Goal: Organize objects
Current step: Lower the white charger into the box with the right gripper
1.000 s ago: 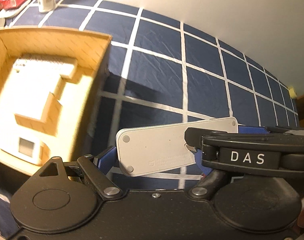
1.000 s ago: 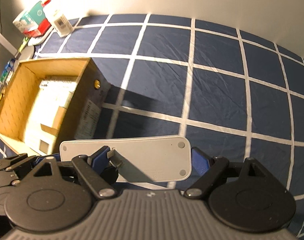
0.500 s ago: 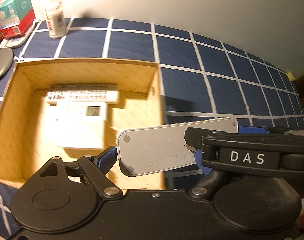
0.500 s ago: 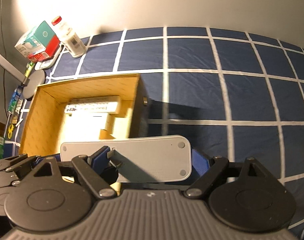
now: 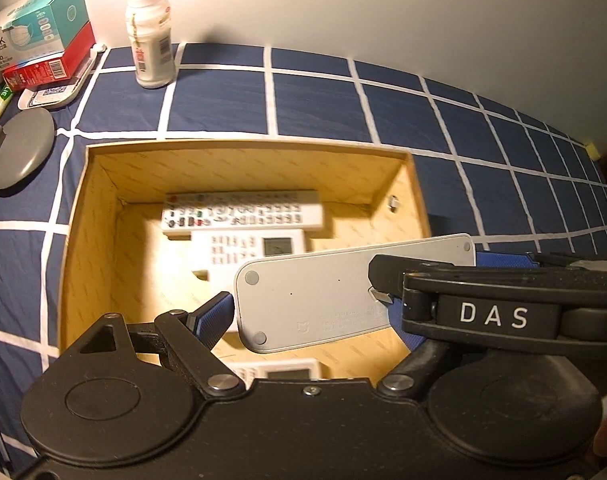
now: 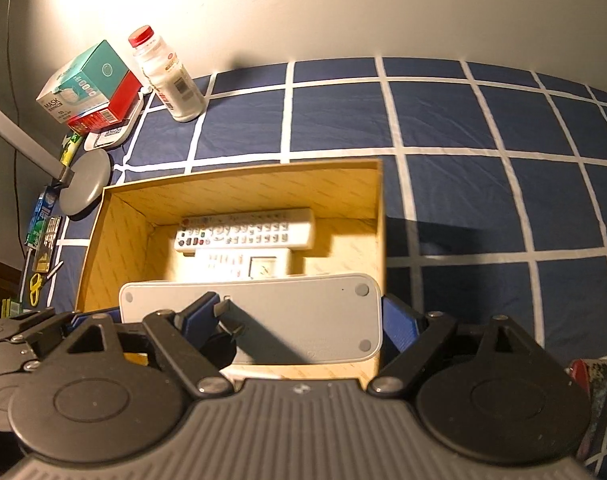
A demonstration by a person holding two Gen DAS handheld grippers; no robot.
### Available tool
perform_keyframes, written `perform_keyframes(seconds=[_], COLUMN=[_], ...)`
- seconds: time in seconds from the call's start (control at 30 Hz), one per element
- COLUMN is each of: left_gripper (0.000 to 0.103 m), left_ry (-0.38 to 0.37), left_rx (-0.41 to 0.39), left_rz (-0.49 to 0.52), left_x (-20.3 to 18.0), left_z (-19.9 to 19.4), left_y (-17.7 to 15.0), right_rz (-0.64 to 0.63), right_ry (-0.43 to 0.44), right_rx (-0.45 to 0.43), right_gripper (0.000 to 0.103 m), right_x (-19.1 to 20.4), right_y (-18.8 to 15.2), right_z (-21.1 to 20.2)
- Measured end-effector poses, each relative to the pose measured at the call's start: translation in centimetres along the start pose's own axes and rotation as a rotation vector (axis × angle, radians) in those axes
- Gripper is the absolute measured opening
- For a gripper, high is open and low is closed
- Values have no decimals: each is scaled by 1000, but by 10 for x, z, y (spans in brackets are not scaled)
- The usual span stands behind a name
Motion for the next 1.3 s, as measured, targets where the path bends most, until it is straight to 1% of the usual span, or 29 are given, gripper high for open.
perform_keyframes(seconds=[0.17, 0.3, 0.5, 0.67, 1.1, 1.3], left_gripper=[83, 82, 82, 82, 82, 82], left_ry=[-6, -14, -17, -18, -31, -44], left_rx=[9, 22, 68, 104, 156, 167], left_rz=[5, 2, 6, 15, 70, 63], left_x=[21, 37, 58, 68, 75, 77], left_z=[16, 36, 68, 91, 128, 135], left_y=[18, 32, 44, 51, 70, 76], right_rz=[8, 11, 31, 56, 107, 125], right_ry=[-6, -13, -16, -17, -28, -42], right_rx=[6, 20, 59, 88, 118, 123], right_gripper=[86, 86, 86, 86, 86, 86], right_x=[13, 18, 20, 18, 5, 2], right_y=[17, 32, 43, 49, 63, 69], right_z=[25, 49, 86, 113, 150, 156])
Point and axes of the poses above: each gripper's, at about its wrist camera, not at the fingertips, and z roughly the way its jaws point, x to its left, y to its top, the point moved 7 cm from there along z, roughly the way its jaws point, and after that the axes turned 8 degrees about y, right-handed, at the moved point
